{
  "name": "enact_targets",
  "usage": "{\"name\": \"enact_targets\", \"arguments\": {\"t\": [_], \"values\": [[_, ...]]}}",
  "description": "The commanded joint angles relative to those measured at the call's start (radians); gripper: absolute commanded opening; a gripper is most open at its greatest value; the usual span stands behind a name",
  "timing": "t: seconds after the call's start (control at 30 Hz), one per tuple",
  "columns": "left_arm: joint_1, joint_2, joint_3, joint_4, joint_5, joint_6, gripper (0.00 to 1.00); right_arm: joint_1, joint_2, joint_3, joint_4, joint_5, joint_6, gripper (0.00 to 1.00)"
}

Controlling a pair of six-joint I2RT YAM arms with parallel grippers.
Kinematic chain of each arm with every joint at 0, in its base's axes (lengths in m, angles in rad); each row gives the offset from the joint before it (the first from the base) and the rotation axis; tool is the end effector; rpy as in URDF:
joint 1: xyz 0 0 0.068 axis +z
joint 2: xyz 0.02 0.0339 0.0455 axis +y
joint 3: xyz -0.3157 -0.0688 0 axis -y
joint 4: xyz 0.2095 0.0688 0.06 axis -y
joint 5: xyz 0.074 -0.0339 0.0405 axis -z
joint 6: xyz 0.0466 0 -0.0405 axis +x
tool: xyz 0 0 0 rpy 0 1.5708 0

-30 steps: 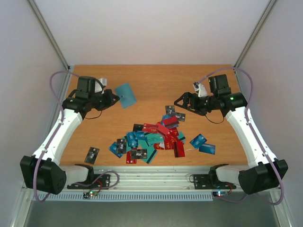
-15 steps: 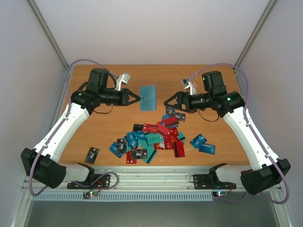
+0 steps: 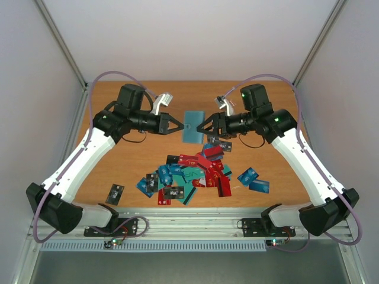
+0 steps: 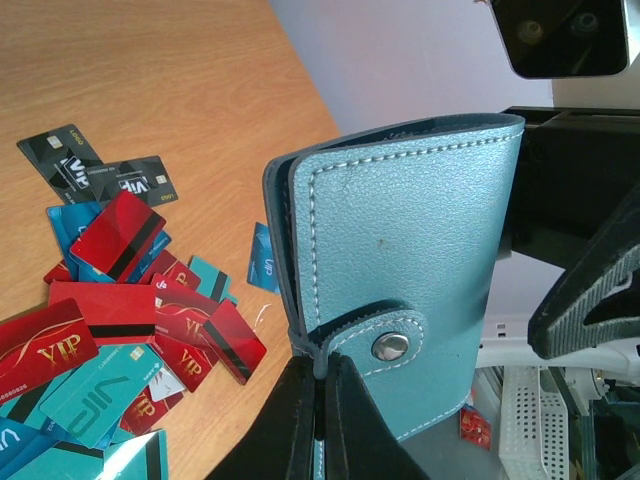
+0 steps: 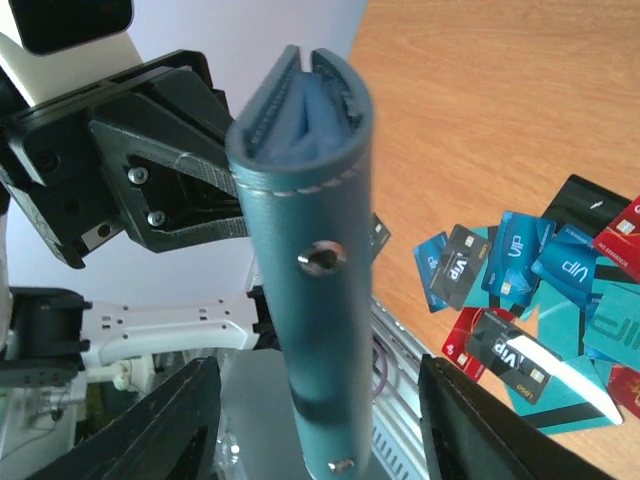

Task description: Put the credit cards into the card holder

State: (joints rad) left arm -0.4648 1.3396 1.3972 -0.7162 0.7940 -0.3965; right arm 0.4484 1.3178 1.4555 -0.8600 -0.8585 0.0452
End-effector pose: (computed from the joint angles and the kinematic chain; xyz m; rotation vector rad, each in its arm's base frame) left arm 0.1976 -0.1363 0.4275 0.5477 2.2675 -1.3384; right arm 0.1817 0.1266 0.4383 -0.8994 2.0952 1.2374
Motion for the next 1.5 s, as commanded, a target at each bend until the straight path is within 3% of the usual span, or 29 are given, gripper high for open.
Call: {"name": "enact_targets", "arguments": {"t": [0.0, 0.2, 0.57, 0.83, 0.9, 0.93, 1.0, 1.1, 1.23, 1.47], "values": [[-0.022, 0.011, 0.039, 0.013, -0.014, -0.015, 0.00, 0.033, 0.016, 0.047, -0.001, 0.030, 0.006, 0.50], [-0.025, 0.010, 0.039, 0.016, -0.017, -0.018, 0.00, 0.038, 0.025, 0.042, -0.024, 0.043, -0.009, 0.36], [-0.026, 0.012, 0.028, 0.062, 0.014, -0.051, 0.00, 0.038, 0.014, 0.014, -0.013, 0.038, -0.006, 0.35], [-0.028, 0.011, 0.029, 0.067, 0.022, -0.056, 0.02, 0.038, 0.011, -0.004, 0.010, 0.017, 0.011, 0.14], [-0.029, 0.010, 0.038, 0.051, 0.008, -0.052, 0.13, 0.039, 0.009, -0.004, 0.008, 0.017, 0.012, 0.10], [-0.029, 0.008, 0.045, 0.035, -0.007, -0.046, 0.23, 0.038, 0.008, -0.003, 0.005, 0.020, 0.012, 0.10], [-0.029, 0.000, 0.071, -0.007, -0.058, -0.021, 0.53, 0.038, 0.005, 0.003, -0.008, 0.034, 0.013, 0.07], [-0.029, -0.016, 0.121, -0.101, -0.206, 0.021, 0.80, 0.038, 0.003, 0.025, -0.054, 0.099, 0.006, 0.01], [-0.040, -0.033, 0.182, -0.220, -0.371, 0.094, 0.80, 0.039, 0.014, 0.077, -0.145, 0.194, -0.007, 0.01], [-0.188, 0.011, 0.286, -0.328, -0.569, 0.189, 0.65, 0.048, 0.043, 0.163, -0.264, 0.285, -0.001, 0.01]]}}
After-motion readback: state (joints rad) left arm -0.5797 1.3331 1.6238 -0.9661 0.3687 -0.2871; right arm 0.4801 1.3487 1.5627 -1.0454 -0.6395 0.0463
